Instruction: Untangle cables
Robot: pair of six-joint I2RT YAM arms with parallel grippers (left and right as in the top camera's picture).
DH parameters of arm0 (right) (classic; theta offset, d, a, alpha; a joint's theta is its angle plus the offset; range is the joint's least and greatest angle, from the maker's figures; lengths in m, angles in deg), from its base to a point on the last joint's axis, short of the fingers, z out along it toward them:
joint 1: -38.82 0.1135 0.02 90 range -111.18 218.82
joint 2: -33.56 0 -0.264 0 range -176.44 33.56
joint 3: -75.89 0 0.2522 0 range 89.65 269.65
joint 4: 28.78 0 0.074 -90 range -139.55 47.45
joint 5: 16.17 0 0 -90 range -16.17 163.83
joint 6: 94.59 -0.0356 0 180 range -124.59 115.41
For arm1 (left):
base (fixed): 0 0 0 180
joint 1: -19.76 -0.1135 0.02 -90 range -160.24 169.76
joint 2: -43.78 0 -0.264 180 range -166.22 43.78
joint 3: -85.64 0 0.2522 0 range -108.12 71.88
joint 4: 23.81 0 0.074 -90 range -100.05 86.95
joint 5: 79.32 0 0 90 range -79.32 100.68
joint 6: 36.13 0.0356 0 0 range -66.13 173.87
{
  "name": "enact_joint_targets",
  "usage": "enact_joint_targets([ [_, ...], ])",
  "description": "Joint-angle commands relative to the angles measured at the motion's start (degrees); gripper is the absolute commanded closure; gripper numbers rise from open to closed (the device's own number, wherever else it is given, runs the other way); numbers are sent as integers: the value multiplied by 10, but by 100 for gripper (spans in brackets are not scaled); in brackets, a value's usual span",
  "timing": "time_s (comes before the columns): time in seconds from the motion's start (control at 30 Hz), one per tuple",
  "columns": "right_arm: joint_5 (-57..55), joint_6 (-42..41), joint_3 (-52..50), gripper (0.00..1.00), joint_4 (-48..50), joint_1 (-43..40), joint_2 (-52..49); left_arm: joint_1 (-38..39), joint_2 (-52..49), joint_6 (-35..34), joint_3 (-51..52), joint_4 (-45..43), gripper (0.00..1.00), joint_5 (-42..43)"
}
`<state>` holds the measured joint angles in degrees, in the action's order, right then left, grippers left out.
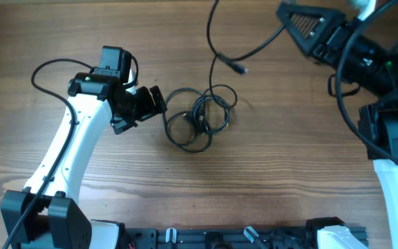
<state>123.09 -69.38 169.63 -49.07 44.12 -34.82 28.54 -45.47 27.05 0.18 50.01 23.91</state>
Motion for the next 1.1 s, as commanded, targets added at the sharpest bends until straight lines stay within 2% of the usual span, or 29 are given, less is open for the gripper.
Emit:
enact_joint_targets([
  [0.0, 13, 7, 6, 95, -106, -3, -14, 0, -1, 9, 3, 0, 0, 14],
  [0.03, 17, -14, 6, 96, -133, -3, -22, 1, -1, 20, 3, -2, 0, 33],
  [0.1, 38, -46, 6, 96, -131, -3, -40, 14, -1, 113, 3, -12, 0, 115],
  [0.17, 57, -92, 6, 96, -108, -3, -59, 39, -1, 176, 3, -17, 0, 159],
  [0.3, 119, -192, 6, 96, 11, -3, -85, 132, -1, 281, 3, -40, 0, 196],
  [0.4, 145, -233, 6, 96, 27, -3, -86, 186, -1, 281, 3, -101, 0, 124],
  [0.5, 168, -258, 6, 96, 30, -3, -85, 211, -1, 281, 3, -171, 0, 110],
  [0.6, 195, -284, 6, 96, 35, -3, -85, 213, -1, 277, 3, -233, 1, 42],
  [0.7, 211, -313, 6, 96, 90, -3, -85, 213, -2, 276, 3, -277, 0, 37],
  [0.87, 230, -313, 6, 96, 120, -3, -85, 213, -10, 218, 3, -363, 1, -9],
  [0.9, 231, -313, 6, 96, 120, -3, -86, 214, -13, 216, 3, -379, 10, -9],
  [0.97, 230, -312, 6, 96, 120, -3, -86, 213, -17, 216, 3, -391, 44, -9],
  [1.07, 228, -305, 6, 96, 120, -3, -86, 213, -17, 216, 3, -391, 78, -9],
])
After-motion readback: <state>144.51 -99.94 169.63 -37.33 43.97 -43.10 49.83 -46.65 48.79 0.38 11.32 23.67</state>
